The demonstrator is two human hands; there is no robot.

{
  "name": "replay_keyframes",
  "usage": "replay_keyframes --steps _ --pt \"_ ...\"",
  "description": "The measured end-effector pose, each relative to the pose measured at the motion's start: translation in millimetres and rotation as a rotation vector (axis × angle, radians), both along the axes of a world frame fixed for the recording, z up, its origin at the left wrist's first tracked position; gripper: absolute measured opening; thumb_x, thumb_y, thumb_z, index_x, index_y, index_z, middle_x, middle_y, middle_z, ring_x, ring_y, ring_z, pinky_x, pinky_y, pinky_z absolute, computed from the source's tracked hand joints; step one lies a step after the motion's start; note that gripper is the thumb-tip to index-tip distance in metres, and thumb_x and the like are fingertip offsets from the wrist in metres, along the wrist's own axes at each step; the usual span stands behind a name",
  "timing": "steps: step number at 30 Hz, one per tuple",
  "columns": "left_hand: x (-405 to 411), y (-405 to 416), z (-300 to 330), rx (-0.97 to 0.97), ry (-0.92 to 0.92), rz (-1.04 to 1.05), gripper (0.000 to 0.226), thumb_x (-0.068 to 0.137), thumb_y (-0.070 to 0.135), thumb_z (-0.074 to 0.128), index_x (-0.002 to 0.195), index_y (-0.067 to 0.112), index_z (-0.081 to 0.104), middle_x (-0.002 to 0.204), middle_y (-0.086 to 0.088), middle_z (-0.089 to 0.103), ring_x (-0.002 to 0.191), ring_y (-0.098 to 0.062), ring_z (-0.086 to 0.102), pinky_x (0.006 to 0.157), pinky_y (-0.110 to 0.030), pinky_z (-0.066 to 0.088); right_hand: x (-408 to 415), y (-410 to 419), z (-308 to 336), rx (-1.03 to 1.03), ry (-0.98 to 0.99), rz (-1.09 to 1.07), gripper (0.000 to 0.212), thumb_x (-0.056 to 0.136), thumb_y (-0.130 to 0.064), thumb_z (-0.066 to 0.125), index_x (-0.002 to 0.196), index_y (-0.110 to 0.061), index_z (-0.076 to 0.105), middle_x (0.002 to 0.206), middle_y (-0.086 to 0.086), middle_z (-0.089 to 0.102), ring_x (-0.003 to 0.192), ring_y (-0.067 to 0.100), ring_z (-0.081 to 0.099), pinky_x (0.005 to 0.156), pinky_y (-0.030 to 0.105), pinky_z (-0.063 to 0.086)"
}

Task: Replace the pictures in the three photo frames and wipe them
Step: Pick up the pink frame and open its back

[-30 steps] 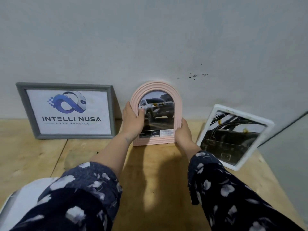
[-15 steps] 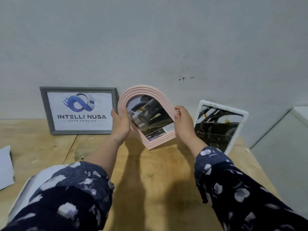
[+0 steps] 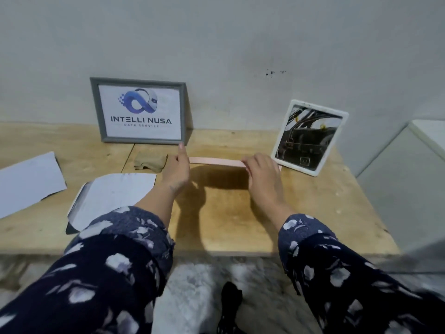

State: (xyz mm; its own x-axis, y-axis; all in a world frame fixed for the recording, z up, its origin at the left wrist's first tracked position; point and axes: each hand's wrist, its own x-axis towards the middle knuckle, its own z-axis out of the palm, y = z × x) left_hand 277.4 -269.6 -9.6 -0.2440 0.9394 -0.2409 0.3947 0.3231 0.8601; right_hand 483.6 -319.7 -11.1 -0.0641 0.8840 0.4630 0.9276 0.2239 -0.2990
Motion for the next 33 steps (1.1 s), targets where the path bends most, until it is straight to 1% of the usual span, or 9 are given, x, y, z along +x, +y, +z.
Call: replay_keyframes --steps 5,11,15,18,21,23,26,29,33 --pt "-13.4 -22.9 -33.2 -0.183 0.121 -0.056 0.095 0.084 0.077 0.001 0.144 0.013 0.038 0.146 -0.018 0.041 0.137 -0.038 0.033 0.112 -0.054 0.026 -6.3 -44.5 -31.5 -0.038 -0.187 0.065 0.043 0.08 -0.003 0.067 0.115 -0.025 0.058 0.105 -0.005 0.057 0.1 0.018 0.05 0.091 0.034 0.041" --pt "-7.1 -44.5 -48.1 -0.229 0.332 -0.1 0.07 0.1 0.054 0.005 0.142 0.011 0.04 0.144 -0.019 0.043 0.138 -0.039 0.028 0.115 -0.049 0.014 -7.4 -69.0 -66.6 -0.103 -0.331 0.089 0.051 0.07 -0.004 0.073 0.113 -0.026 0.057 0.102 -0.003 0.057 0.093 0.02 0.048 0.078 0.035 0.044" --pt "-10.0 -46.0 -64.0 -0.26 0.423 -0.12 0.066 0.099 0.055 0.005 0.146 0.018 0.035 0.148 -0.019 0.035 0.14 -0.039 0.021 0.114 -0.052 0.011 -5.4 -71.0 -84.3 -0.166 -0.377 0.141 0.054 0.065 -0.002 0.072 0.111 -0.025 0.056 0.1 -0.003 0.054 0.091 0.021 0.046 0.075 0.034 0.044" --pt "-10.3 -49.4 -69.8 -0.305 0.445 -0.144 0.062 0.099 0.055 0.014 0.146 0.019 0.032 0.147 -0.018 0.031 0.138 -0.039 0.018 0.111 -0.052 0.018 -3.4 -72.7 -95.3 -0.214 -0.321 0.195 0.048 0.067 -0.007 0.075 0.109 -0.024 0.058 0.097 -0.005 0.055 0.088 0.02 0.051 0.074 0.031 0.043" --pt "-8.0 -54.1 -70.1 -0.299 0.513 -0.17 0.056 0.099 0.052 0.024 0.144 0.02 0.031 0.146 -0.015 0.03 0.136 -0.038 0.02 0.109 -0.053 0.022 0.7 -71.8 -89.6 -0.289 -0.171 0.218 0.025 0.092 -0.019 0.055 0.116 -0.022 0.06 0.108 -0.005 0.061 0.102 0.019 0.056 0.088 0.034 0.043" --pt "-6.9 -56.8 -70.2 -0.28 0.589 -0.175 0.052 0.099 0.049 0.031 0.143 0.021 0.032 0.143 -0.014 0.032 0.134 -0.036 0.024 0.107 -0.05 0.025 6.9 -65.8 -80.5 -0.398 -0.052 0.099 0.034 0.097 -0.024 0.045 0.13 -0.019 0.052 0.129 -0.001 0.055 0.121 0.019 0.048 0.103 0.036 0.037" --pt "-5.8 -59.7 -70.7 -0.242 0.675 -0.176 0.048 0.097 0.044 0.037 0.139 0.022 0.037 0.139 -0.012 0.033 0.13 -0.034 0.027 0.104 -0.049 0.028 19.8 -50.1 -69.6 -0.638 0.052 -0.086 0.066 0.091 -0.043 0.055 0.146 -0.016 0.031 0.149 0.004 0.035 0.136 0.026 0.029 0.112 0.041 0.03" --pt "-2.9 -60.5 -70.1 -0.21 0.739 -0.182 0.044 0.096 0.04 0.039 0.134 0.019 0.042 0.137 -0.012 0.034 0.127 -0.032 0.029 0.101 -0.047 0.032 29.1 -35.2 -64.9 -0.821 0.181 -0.086 0.078 0.07 -0.046 0.078 0.134 -0.019 0.04 0.132 0.001 0.05 0.123 0.026 0.044 0.103 0.043 0.041" --pt "6.2 -59.7 -68.4 -0.216 0.727 -0.157 0.041 0.093 0.039 0.04 0.125 0.014 0.049 0.131 -0.013 0.037 0.124 -0.032 0.031 0.098 -0.046 0.034 32.7 -28.7 -60.2 -0.876 0.099 -0.052 0.088 0.061 -0.034 0.087 0.133 -0.016 0.04 0.127 0.004 0.055 0.117 0.026 0.05 0.095 0.039 0.046"
